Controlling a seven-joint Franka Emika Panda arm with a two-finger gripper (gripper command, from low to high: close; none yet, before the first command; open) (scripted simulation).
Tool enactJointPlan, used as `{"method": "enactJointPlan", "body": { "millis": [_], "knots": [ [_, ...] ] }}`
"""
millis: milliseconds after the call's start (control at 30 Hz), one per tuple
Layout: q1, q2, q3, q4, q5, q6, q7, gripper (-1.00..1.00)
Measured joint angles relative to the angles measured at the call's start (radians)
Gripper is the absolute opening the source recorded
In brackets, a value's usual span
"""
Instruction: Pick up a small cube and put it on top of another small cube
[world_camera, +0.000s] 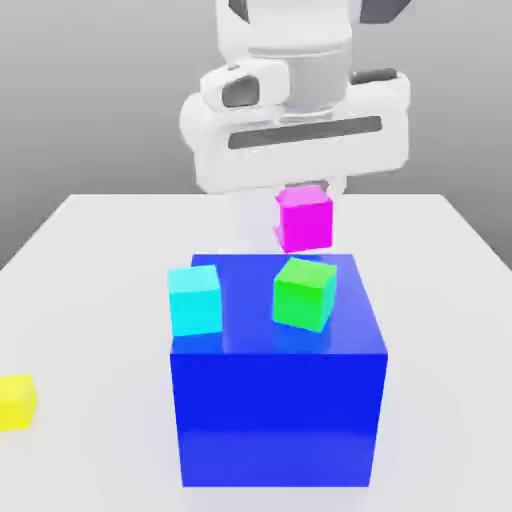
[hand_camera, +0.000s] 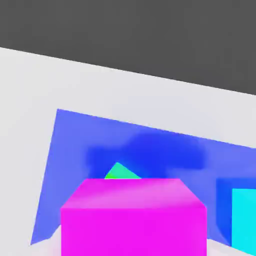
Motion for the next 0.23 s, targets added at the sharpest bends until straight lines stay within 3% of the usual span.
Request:
{"method": "enactJointPlan", "body": {
  "millis": [100,133,233],
  "knots": [
    [-0.004,0.034,0.01,-0.075,-0.005,0.111,0.01,-1.0],
    [-0.005,0.043,0.012,-0.09,-0.004,0.134,0.01,1.0],
    [-0.005,0.043,0.012,-0.09,-0.004,0.134,0.01,1.0]
  ]
}}
